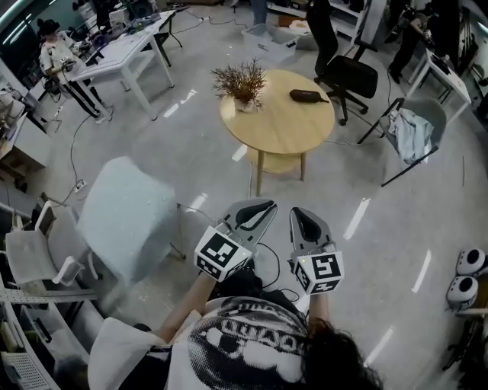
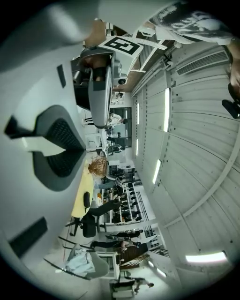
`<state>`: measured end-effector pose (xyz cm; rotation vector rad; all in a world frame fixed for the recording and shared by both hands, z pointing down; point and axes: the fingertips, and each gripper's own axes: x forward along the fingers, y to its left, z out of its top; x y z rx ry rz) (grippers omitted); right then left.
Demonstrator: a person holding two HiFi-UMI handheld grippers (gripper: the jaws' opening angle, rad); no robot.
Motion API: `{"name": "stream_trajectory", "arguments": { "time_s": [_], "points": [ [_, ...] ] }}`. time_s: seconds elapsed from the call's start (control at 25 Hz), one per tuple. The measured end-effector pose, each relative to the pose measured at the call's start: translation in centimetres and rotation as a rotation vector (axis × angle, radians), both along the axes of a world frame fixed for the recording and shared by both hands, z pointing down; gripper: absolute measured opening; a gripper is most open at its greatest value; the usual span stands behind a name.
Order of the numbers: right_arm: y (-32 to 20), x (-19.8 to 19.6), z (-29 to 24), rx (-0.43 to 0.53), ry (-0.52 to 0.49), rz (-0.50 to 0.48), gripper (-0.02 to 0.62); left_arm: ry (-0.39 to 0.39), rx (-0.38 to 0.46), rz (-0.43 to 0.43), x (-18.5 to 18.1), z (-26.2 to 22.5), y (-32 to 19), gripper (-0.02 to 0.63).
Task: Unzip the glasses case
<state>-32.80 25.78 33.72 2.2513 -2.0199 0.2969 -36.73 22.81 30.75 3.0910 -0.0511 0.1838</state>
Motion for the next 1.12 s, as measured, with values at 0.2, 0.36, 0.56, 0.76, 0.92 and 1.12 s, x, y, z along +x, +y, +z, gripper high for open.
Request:
{"name": "stream_trajectory", "arguments": {
  "time_s": [0.2,0.36,0.56,0.76,0.92,1.12],
  "points": [
    [-4.4,1.1,0.4,-0.011,0.006,0.023,0.0,-0.004,-0.008,0.007,0.5,0.5,-4.8,0.031],
    [-6.4,2.3,0.5,-0.023,0.001,0.037,0.0,0.007,-0.023,0.001,1.0,0.6,-7.2,0.031],
    [-8.3,3.6,1.2,-0.043,-0.022,0.044,0.0,-0.005,-0.038,0.005,1.4,1.3,-8.7,0.031],
    [-10.4,5.0,2.5,-0.066,-0.02,0.016,0.0,-0.01,-0.054,-0.01,2.6,2.3,-10.9,0.031],
    [-11.8,7.2,2.9,-0.076,-0.024,-0.01,0.0,-0.026,-0.065,-0.05,4.8,3.3,-13.4,0.031],
    [-13.1,12.7,3.9,-0.073,-0.036,-0.052,0.0,-0.035,-0.081,-0.092,10.2,4.0,-15.2,0.031]
  ]
}}
